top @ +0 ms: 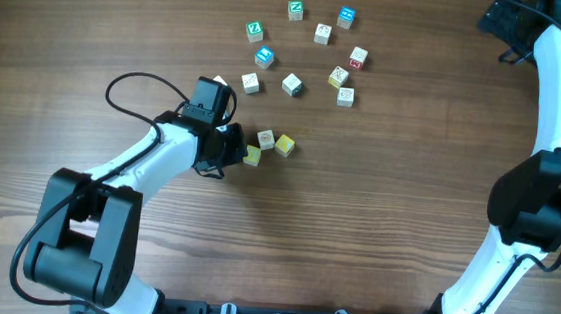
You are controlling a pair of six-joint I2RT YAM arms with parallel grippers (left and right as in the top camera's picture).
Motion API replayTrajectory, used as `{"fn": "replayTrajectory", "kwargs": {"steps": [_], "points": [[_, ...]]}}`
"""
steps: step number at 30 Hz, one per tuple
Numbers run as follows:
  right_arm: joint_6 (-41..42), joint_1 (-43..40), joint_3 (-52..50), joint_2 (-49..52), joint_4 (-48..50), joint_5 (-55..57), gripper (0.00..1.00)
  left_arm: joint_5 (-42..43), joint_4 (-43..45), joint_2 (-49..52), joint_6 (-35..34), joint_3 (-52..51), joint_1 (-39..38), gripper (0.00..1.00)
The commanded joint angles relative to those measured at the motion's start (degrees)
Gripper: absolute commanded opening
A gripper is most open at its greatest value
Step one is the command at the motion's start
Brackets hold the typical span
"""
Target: Form a circle
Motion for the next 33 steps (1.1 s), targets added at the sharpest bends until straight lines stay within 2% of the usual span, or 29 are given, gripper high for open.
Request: {"fn": "replayTrajectory", "kwargs": {"steps": [1,33], "points": [[-0.3,0.2,-0.1,0.8,0.0,-0.5,1.00,1.0,-0.2,0.6,-0.6,-0.6,-0.2,0.04],[-0.3,0.2,-0.1,0.8,0.0,-0.5,1.00,1.6,0.5,0.6,-0.5,-0.6,-0.2,0.04]]}}
